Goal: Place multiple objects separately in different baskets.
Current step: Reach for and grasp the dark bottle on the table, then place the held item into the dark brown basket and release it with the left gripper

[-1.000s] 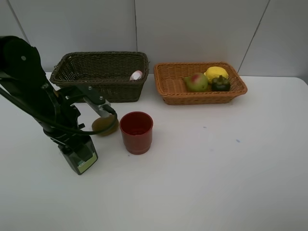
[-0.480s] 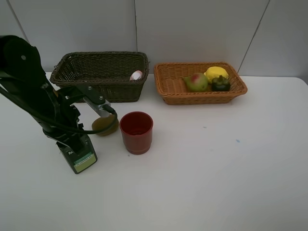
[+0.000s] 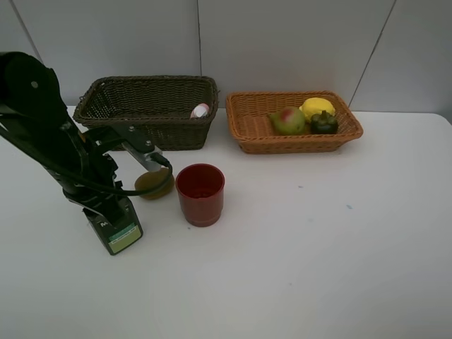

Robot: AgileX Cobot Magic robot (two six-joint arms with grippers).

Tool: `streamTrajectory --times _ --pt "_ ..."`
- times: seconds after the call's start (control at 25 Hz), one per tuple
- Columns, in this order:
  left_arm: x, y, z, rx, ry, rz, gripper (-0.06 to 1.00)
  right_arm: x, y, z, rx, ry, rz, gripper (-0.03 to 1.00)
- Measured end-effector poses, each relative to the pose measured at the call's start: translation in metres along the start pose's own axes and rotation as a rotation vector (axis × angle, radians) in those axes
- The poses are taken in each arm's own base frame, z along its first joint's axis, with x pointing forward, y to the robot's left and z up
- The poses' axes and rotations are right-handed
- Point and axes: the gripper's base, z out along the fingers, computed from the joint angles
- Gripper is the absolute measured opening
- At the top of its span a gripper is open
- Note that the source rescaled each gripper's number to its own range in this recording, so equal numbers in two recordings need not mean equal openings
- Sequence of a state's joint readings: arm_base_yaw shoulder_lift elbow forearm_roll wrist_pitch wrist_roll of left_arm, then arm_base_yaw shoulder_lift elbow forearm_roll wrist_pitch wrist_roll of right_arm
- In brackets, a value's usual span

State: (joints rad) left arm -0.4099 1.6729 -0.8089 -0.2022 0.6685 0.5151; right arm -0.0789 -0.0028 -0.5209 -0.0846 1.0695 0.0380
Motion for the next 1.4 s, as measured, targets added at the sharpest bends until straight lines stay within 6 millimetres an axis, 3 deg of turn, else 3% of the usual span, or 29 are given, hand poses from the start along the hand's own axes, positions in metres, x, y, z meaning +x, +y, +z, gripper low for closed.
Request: streamTrajectory --times 0.28,0.52,0.92,1.12,1.28,1.4 --pt "-0.004 0.0 -0.009 -0.001 -0.016 0.005 0.49 0.0 0.0 0.0 0.0 0.0 0.0 0.93" --pt "-0.023 0.0 -0.056 -0.027 -0.116 0.014 0.49 0.0 0.0 0.0 0.0 0.0 0.0 0.93" --pt "-0.071 0.012 -0.147 -0.175 -0.348 -0.036 0.49 0.0 0.0 0.0 0.0 0.0 0.0 0.93" --pt "-0.084 0.019 -0.179 -0.266 -0.443 -0.072 0.49 0.0 0.0 0.0 0.0 0.0 0.0 0.93" --pt "-0.094 0.031 -0.188 -0.295 -0.494 -0.137 0.49 0.0 0.0 0.0 0.0 0.0 0.0 0.93" --pt "-0.105 0.048 -0.179 -0.297 -0.484 -0.199 0.49 0.0 0.0 0.0 0.0 0.0 0.0 0.93"
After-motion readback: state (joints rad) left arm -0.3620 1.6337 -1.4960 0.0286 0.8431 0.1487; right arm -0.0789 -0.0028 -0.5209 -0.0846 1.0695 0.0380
